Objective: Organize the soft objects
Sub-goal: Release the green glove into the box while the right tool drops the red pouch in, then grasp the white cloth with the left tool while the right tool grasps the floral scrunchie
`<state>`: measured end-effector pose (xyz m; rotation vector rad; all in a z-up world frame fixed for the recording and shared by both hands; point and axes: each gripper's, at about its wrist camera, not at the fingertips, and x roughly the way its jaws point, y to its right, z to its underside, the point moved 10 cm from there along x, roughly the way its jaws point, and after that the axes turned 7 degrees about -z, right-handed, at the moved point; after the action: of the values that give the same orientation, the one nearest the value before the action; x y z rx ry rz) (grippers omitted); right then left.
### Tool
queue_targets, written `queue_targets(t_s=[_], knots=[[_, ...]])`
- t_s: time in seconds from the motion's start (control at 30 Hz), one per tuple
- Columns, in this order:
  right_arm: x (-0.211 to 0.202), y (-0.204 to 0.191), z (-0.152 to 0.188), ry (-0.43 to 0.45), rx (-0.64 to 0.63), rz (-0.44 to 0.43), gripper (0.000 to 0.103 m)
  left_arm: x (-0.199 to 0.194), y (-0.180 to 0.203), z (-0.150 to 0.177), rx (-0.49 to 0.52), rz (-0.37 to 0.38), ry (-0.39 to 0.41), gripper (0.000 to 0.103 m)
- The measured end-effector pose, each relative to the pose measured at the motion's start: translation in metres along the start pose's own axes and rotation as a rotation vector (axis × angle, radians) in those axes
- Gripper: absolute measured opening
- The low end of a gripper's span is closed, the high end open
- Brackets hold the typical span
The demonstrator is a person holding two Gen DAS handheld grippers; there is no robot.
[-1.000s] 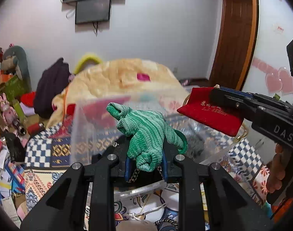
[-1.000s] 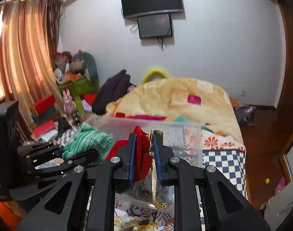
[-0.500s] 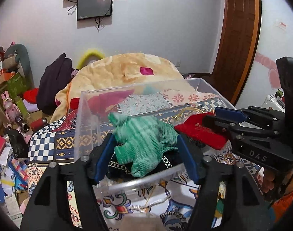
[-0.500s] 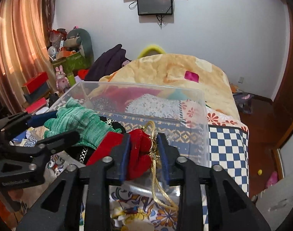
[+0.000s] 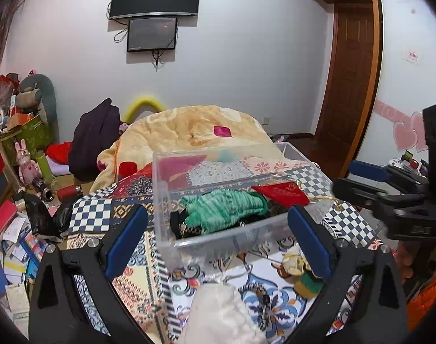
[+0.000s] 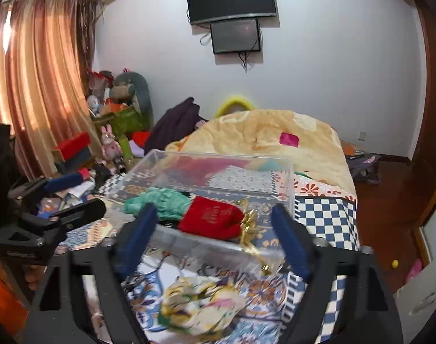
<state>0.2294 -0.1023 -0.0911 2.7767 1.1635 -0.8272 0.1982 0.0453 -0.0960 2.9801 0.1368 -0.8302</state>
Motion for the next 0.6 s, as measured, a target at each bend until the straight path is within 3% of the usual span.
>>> queue_targets(t_s=[0.17,0.4,0.6], knots=[[-0.008,-0.004,0.014,0.017,0.057,-0.038,0.088,-0.006,-0.005,0.018,-0.016,0.004,-0.015,0.1],[0.009,-0.001,0.053,-0.071,0.09,-0.032,0.088,0.003,-0.005,0.06,-0.033,0.043,-0.108,0.1],[0.02,0.003,0.078,-0.125,0.114,-0.023,0.088,0.002,-0.003,0.095,0.019,0.005,-0.118,0.1]])
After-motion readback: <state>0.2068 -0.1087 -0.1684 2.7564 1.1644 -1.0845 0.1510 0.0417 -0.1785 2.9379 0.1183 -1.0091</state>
